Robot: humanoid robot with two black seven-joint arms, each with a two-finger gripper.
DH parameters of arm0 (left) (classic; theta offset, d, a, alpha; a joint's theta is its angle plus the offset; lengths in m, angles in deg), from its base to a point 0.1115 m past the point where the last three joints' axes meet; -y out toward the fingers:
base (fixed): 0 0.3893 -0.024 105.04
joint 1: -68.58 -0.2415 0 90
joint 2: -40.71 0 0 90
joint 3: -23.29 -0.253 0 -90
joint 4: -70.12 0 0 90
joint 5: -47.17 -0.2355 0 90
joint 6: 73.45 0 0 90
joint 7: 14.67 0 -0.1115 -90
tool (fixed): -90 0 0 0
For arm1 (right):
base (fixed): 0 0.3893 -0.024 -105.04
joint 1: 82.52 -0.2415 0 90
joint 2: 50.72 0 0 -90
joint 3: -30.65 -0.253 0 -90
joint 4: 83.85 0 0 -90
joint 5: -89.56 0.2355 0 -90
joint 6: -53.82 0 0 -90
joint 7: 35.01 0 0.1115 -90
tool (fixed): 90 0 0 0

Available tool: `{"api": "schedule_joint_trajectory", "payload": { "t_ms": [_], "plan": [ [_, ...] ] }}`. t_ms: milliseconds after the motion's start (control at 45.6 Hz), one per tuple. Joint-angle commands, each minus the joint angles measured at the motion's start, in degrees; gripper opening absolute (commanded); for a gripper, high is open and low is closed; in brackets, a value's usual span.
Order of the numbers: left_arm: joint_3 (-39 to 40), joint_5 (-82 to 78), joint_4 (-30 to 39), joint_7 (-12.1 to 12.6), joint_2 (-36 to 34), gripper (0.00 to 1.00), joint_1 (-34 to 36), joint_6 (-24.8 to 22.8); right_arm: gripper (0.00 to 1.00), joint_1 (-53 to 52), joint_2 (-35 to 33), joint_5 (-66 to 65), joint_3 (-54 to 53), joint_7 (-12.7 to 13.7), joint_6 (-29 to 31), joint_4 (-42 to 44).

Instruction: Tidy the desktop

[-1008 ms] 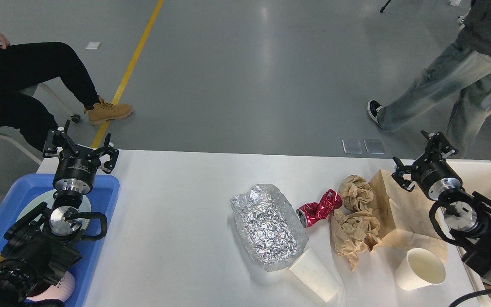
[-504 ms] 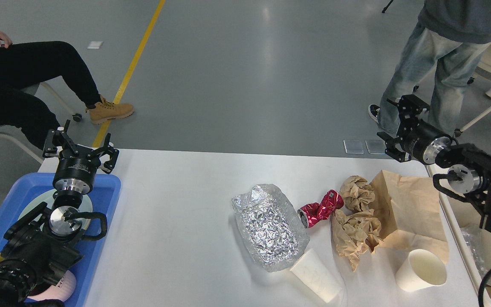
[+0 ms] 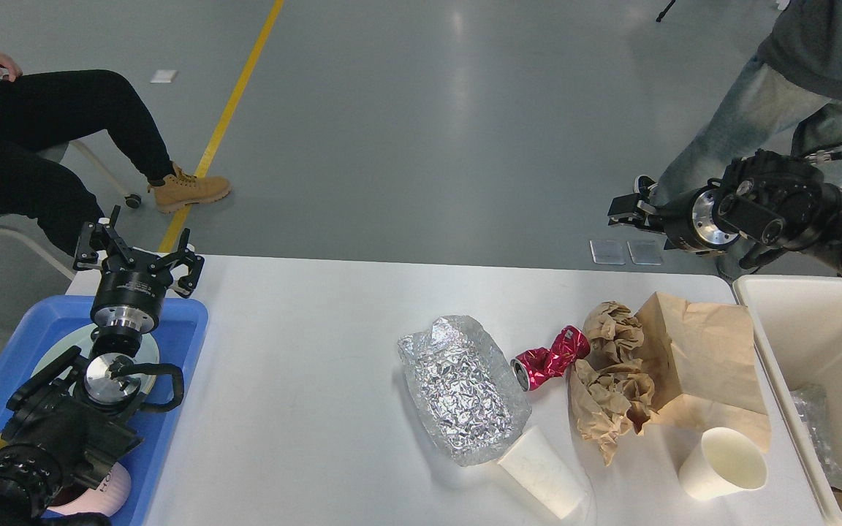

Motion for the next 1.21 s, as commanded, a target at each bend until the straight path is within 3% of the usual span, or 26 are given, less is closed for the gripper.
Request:
{"api": "schedule_joint_trajectory", "payload": {
  "t_ms": [0, 219, 548, 635, 833, 1074, 1183],
  "plan": [
    [0.02, -0.01, 0.00, 0.02, 0.00, 0.97, 0.00, 0.00, 1.00, -6.87, 0.56, 0.74, 9.10, 0.02, -0.19, -8.61],
    [0.02, -0.01, 0.00, 0.02, 0.00, 0.97, 0.00, 0.00, 1.00, -21.02, 0.74, 2.15, 17.19, -0.16, 3.40, -23.55],
    [0.02, -0.01, 0.00, 0.02, 0.00, 0.97, 0.00, 0.00, 1.00, -39.31, 0.47, 2.59, 18.16, -0.16, 26.34, -29.28],
    [-0.07, -0.01, 0.00, 0.02, 0.00, 0.97, 0.00, 0.00, 1.00, -42.04, 0.12, 2.59, 18.25, -0.07, 30.02, -29.28],
    [0.02, -0.01, 0.09, 0.02, 0.00, 0.97, 0.00, 0.00, 1.00, -37.84, -4.18, 1.80, 18.60, 0.02, 27.68, -27.26],
    [-0.07, -0.01, 0.00, 0.02, 0.00, 0.97, 0.00, 0.00, 1.00, -16.74, -6.38, 1.54, 18.07, 0.10, 9.67, -23.48],
    [0.02, -0.01, 0.00, 0.02, 0.00, 0.97, 0.00, 0.00, 1.00, -12.87, -6.21, 1.71, 17.46, 0.10, 6.75, -23.39]
  ]
}}
